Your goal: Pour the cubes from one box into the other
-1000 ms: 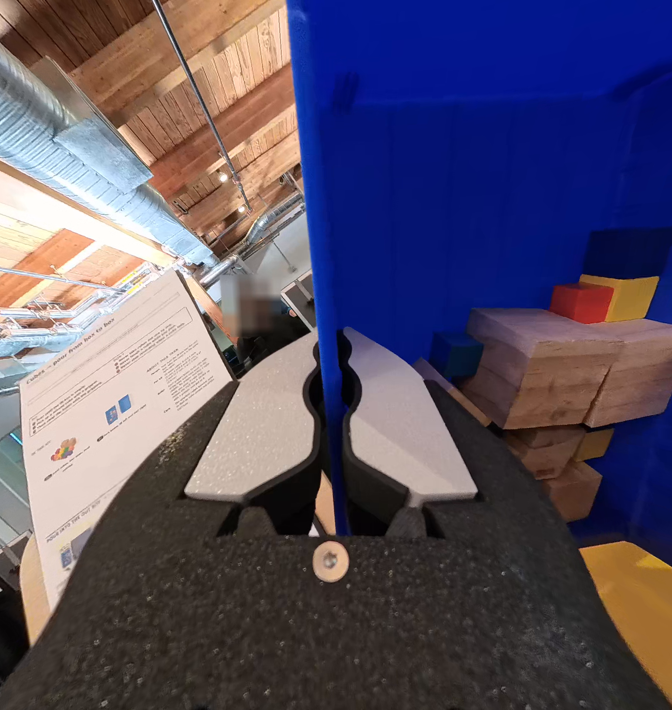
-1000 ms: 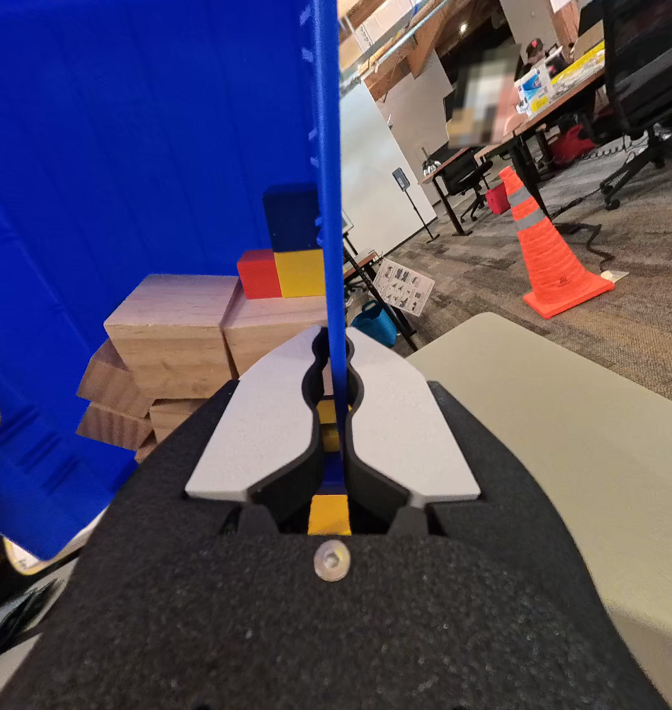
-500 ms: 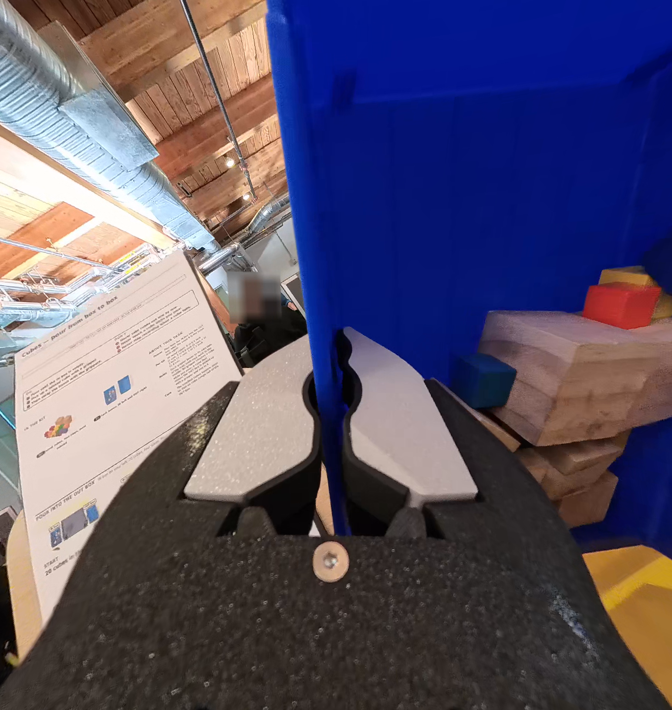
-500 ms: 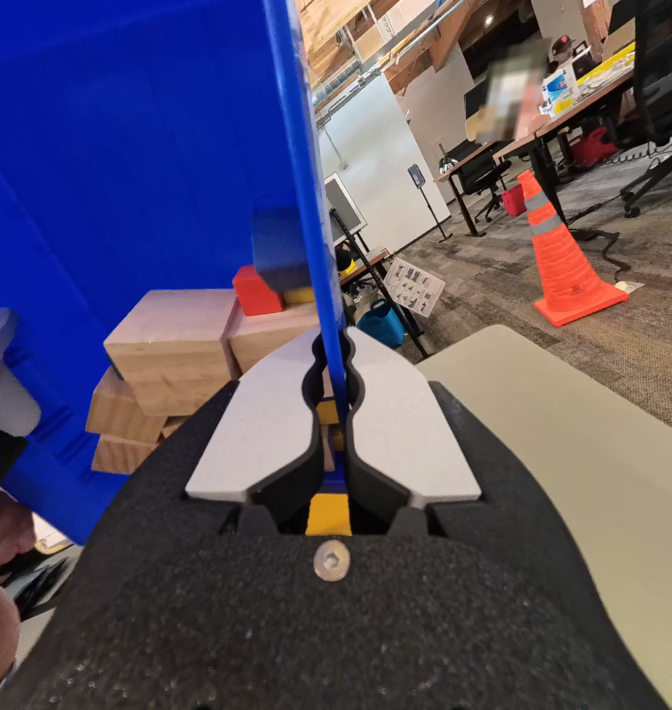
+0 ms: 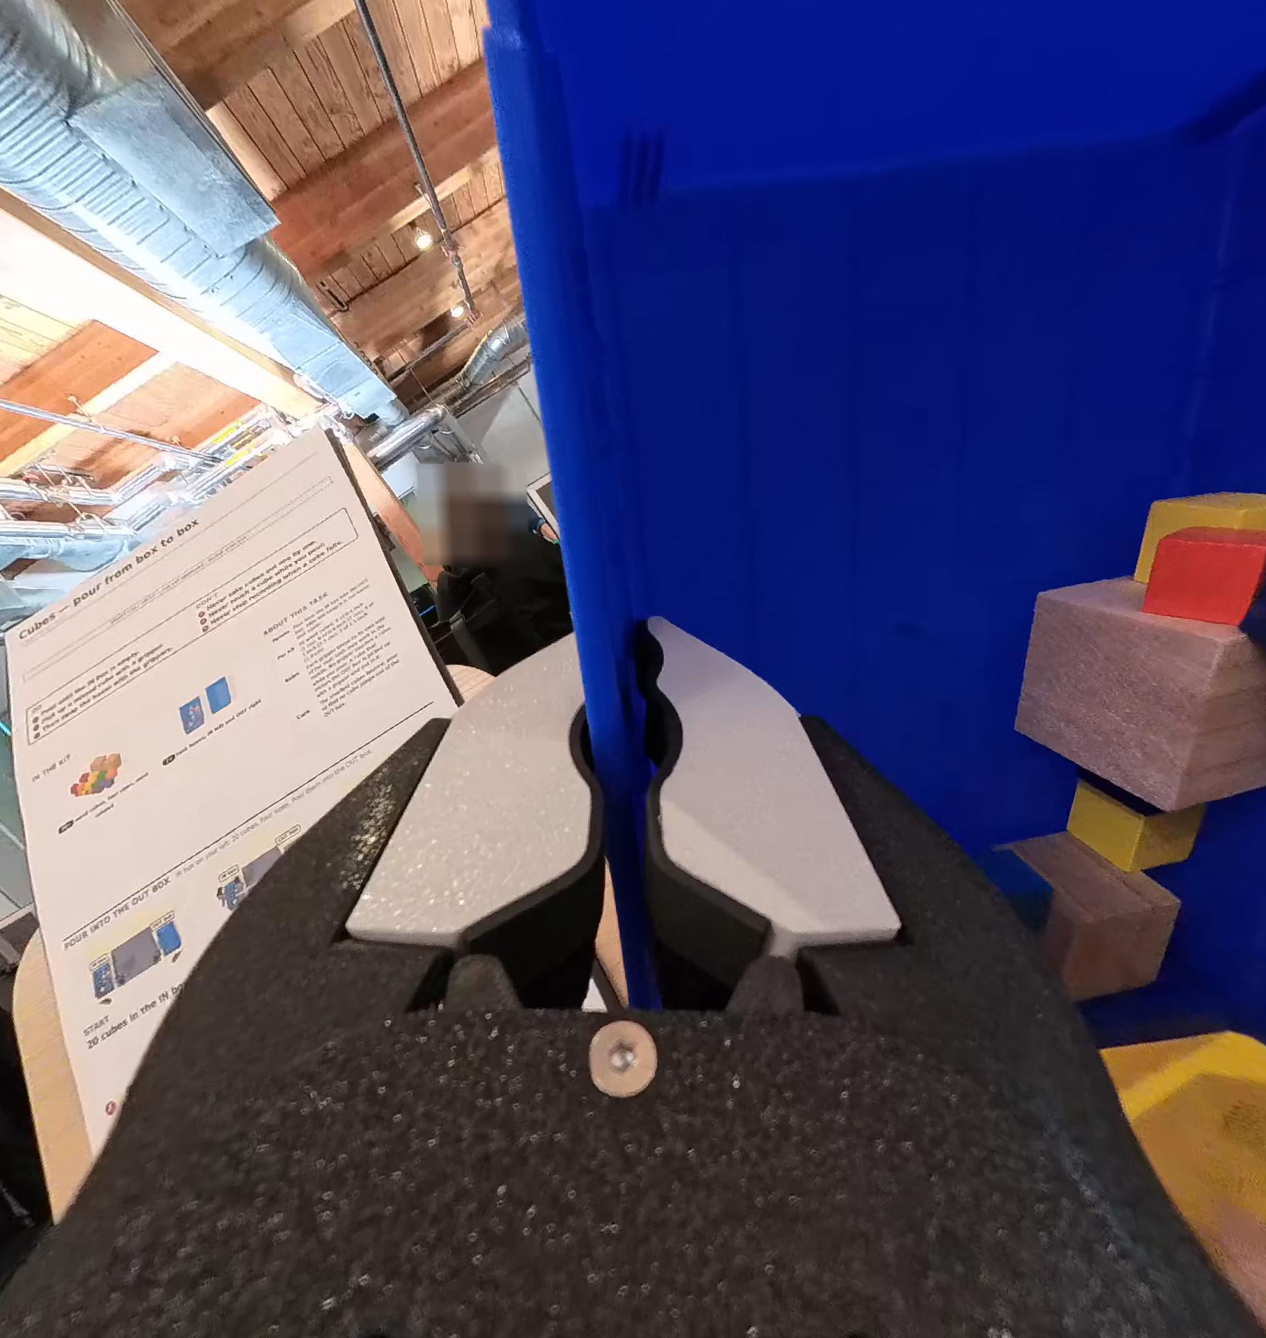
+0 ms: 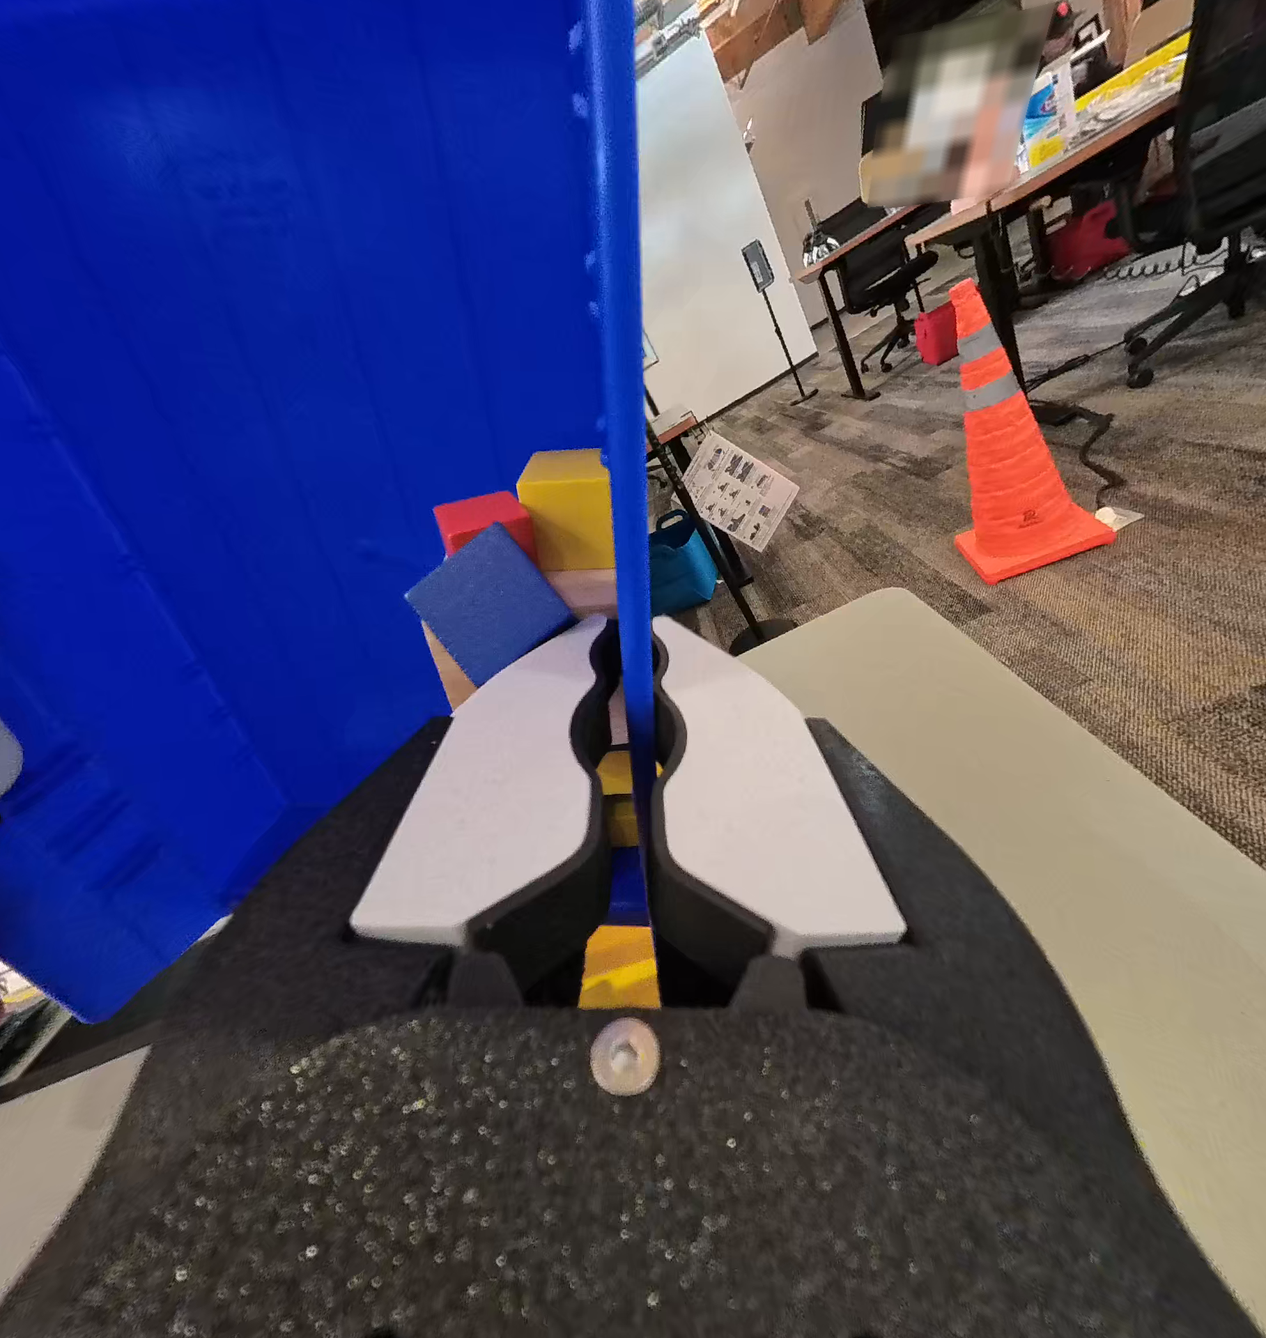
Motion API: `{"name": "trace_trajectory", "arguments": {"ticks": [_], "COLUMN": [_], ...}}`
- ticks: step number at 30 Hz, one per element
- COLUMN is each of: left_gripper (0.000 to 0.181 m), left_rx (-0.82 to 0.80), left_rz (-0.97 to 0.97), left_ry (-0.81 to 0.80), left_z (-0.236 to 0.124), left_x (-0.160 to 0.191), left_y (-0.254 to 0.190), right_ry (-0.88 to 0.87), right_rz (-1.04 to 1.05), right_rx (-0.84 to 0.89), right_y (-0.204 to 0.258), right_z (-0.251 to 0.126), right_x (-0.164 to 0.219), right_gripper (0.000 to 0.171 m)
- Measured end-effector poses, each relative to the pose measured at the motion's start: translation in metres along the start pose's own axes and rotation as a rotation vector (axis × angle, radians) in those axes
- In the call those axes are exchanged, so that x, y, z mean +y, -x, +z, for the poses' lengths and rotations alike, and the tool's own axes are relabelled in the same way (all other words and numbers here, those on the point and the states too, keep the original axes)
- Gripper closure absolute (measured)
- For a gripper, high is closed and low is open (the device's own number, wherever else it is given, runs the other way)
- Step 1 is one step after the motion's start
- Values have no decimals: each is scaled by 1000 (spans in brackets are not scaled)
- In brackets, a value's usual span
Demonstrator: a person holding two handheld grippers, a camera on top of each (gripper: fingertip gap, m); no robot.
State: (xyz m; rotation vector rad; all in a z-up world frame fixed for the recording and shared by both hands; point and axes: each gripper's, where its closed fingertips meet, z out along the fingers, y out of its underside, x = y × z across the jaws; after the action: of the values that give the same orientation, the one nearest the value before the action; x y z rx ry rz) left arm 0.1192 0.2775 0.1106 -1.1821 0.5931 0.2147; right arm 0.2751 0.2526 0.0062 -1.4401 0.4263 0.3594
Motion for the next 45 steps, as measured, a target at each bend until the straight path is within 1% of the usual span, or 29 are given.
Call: {"name": "trace_trajectory", "arguments": {"ticks": [3, 7, 10, 13, 17, 22, 24, 28, 35, 38, 41, 45], "left_gripper": [176, 176, 176, 176, 175, 176, 175, 175, 176, 176, 176, 176], "left_rx": [-3, -5, -35, -36, -31, -21, -29, -26, -77, -66, -60, -74], "left_rz": [-38, -116, -167, -257, -328, -317, -330, -408, -419, -429, -399, -366], "left_ry": [-14, -2, -5, 0, 15, -22, -42, -7, -16, -38, -31, -79], "left_z": [-5, -8, -8, -8, -4, -6, -6, -5, -10, -8, -4, -4], "left_x": [0, 9, 16, 24, 36, 32, 33, 46, 45, 44, 45, 33], "left_y": [2, 8, 17, 25, 28, 26, 26, 28, 37, 35, 27, 30], "right_ry": [-18, -6, -15, -31, -35, -60, -84, -58, -48, -62, -26, -68], "right_rz": [-47, -175, -291, -423, -527, -509, -549, -661, -716, -708, -654, -647], "right_rx": [-10, -2, 22, 44, 63, 59, 63, 67, 27, 24, 45, 29], "right_y": [2, 8, 19, 29, 36, 33, 35, 41, 49, 45, 36, 38], "right_z": [-2, -4, -5, -7, -9, -10, -12, -10, -8, -8, -6, -6], "right_x": [-3, -7, -13, -21, -22, -23, -26, -23, -25, -25, -22, -29], "right_gripper": [166, 166, 166, 166, 165, 165, 165, 165, 164, 164, 165, 164]}}
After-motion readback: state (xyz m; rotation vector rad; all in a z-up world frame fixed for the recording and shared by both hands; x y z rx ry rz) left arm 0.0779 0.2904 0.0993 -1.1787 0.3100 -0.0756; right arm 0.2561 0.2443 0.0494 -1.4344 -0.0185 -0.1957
